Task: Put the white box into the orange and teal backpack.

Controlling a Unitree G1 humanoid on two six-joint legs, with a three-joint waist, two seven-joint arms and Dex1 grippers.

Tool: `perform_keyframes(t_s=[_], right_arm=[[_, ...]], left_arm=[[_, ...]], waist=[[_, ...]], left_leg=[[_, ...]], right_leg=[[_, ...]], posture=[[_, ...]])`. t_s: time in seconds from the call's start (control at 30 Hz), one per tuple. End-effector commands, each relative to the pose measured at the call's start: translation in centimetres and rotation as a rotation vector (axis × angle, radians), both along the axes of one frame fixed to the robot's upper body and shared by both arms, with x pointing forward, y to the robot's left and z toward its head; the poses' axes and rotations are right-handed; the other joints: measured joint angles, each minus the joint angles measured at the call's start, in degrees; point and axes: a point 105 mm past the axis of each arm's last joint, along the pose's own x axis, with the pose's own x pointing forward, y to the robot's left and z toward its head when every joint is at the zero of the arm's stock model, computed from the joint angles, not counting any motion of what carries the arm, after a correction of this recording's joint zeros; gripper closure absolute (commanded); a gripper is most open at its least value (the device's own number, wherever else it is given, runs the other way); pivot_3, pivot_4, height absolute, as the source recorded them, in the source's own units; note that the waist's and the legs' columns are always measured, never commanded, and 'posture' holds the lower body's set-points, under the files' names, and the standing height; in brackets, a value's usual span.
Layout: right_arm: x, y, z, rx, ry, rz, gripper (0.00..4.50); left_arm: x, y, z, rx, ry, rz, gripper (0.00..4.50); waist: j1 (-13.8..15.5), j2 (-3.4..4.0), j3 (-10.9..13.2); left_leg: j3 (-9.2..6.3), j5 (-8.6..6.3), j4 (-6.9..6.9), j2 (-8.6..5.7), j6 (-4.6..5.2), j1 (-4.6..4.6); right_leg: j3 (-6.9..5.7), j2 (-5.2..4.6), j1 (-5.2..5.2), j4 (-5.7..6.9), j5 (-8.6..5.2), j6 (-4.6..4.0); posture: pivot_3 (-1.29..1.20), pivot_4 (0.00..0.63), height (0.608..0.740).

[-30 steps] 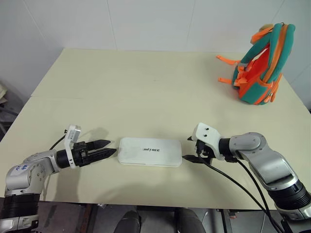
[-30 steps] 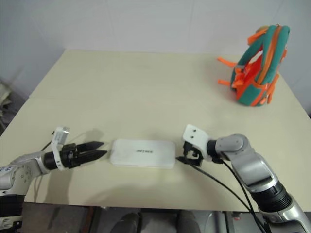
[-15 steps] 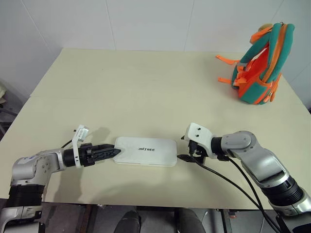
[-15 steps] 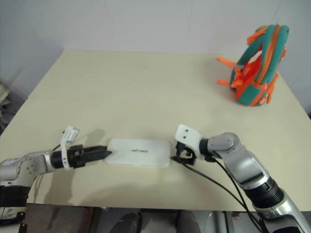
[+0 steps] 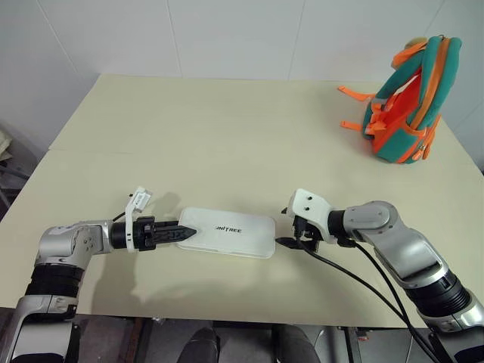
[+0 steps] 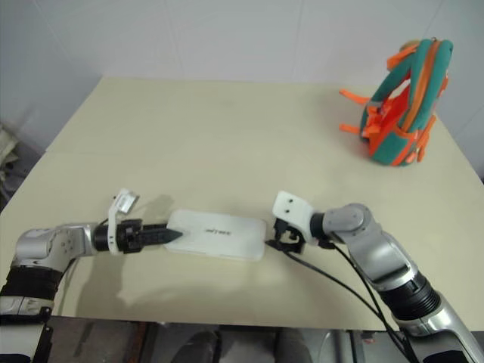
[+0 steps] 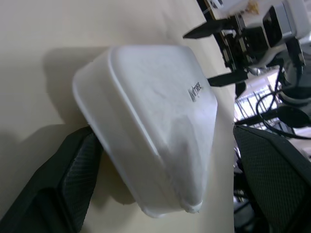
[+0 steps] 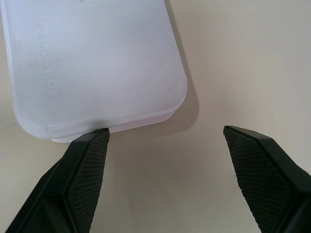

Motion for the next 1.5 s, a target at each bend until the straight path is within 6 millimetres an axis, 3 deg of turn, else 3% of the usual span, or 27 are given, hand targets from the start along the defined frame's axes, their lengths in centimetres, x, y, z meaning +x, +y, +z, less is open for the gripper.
perform_keyframes(t_s=[0.03, 0.2, 0.27, 0.47, 0.57, 0.97, 1.33, 1.5], right_arm=[[0.0, 0.5, 0.7, 0.004, -0.044, 0.027, 0.00], [-0.1, 0.3, 0.6, 0.003, -0.046, 0.028, 0.00], [-0.2, 0.3, 0.6, 0.004, -0.048, 0.030, 0.00], [-0.4, 0.3, 0.5, 0.007, -0.051, 0.034, 0.00], [-0.5, 0.3, 0.5, 0.008, -0.054, 0.041, 0.00], [-0.5, 0.8, 0.8, 0.023, -0.071, 0.056, 0.00], [0.0, 0.3, 1.0, 0.020, -0.085, 0.042, 0.00], [0.2, 0.1, 1.1, 0.015, -0.090, 0.035, 0.00]], left_arm=[[0.3, 0.0, 0.1, 0.014, 0.004, -0.023, 0.04], [0.6, 0.0, 0.3, 0.003, 0.011, -0.038, 0.20], [0.7, 0.2, -0.4, 0.035, 0.030, -0.034, 0.62], [0.8, -0.1, -0.7, 0.043, 0.033, -0.056, 2.45], [0.9, -0.4, -1.0, 0.072, 0.035, -0.071, 2.85], [1.5, -1.6, -0.3, 0.029, 0.005, -0.072, 3.04], [2.4, -1.4, 1.4, -0.142, 0.047, 0.043, 3.09], [1.8, -1.2, 0.7, -0.154, 0.079, 0.055, 3.15]], waist=[[0.0, 0.00, 0.0], [0.0, 0.00, 0.0], [0.0, 0.00, 0.0], [-0.1, 0.00, 0.0], [-0.1, -0.03, 0.0], [0.1, -0.04, 0.0], [-0.1, -0.06, 0.0], [-0.2, -0.06, 0.0]], left_leg=[[0.00, 0.00, 0.00, 0.00, 0.00, 0.00], [0.00, 0.00, 0.01, 0.00, 0.00, 0.00], [0.00, 0.00, 0.01, 0.01, 0.00, 0.00], [0.01, -0.01, -0.02, 0.01, 0.02, -0.02], [0.02, -0.01, 0.04, 0.01, 0.02, -0.01], [-0.03, -0.01, 0.12, 0.01, 0.08, 0.04], [-0.03, -0.01, 0.14, 0.02, 0.08, 0.05], [-0.03, 0.03, 0.11, 0.05, 0.00, 0.05]], right_leg=[[0.00, 0.00, 0.00, 0.00, 0.00, 0.00], [0.00, 0.01, 0.00, 0.02, 0.00, 0.00], [0.00, 0.03, 0.00, 0.02, 0.00, 0.00], [0.00, 0.03, 0.00, 0.02, 0.00, 0.01], [0.00, 0.03, 0.01, -0.02, 0.00, 0.01], [0.02, 0.06, 0.12, 0.04, 0.17, 0.03], [0.03, 0.08, 0.12, 0.06, 0.18, 0.04], [0.05, 0.12, 0.09, 0.04, 0.18, 0.03]], posture=[[0.00, 0.150, 0.740], [0.00, 0.150, 0.740], [0.00, 0.150, 0.740], [0.00, 0.150, 0.740], [0.00, 0.150, 0.740], [0.00, 0.150, 0.740], [0.00, 0.150, 0.740], [0.00, 0.150, 0.740]])
